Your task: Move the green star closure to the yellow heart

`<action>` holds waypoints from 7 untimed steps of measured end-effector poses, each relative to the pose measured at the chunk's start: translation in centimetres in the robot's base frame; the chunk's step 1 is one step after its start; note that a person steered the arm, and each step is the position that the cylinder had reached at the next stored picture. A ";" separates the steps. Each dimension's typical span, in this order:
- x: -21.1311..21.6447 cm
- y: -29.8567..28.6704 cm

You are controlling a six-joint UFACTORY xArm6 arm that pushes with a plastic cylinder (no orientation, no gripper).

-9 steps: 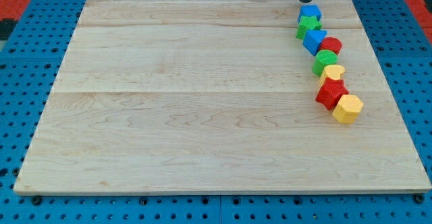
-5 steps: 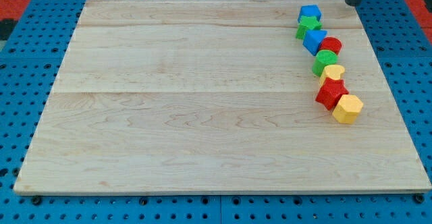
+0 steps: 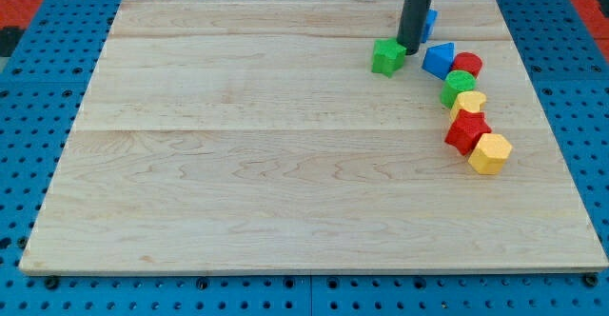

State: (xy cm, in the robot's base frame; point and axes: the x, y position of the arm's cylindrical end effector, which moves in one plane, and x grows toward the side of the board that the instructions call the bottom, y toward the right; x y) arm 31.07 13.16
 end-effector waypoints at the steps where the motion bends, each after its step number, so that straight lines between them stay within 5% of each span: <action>1: 2.4 -0.9; 7: -1.1 -6.2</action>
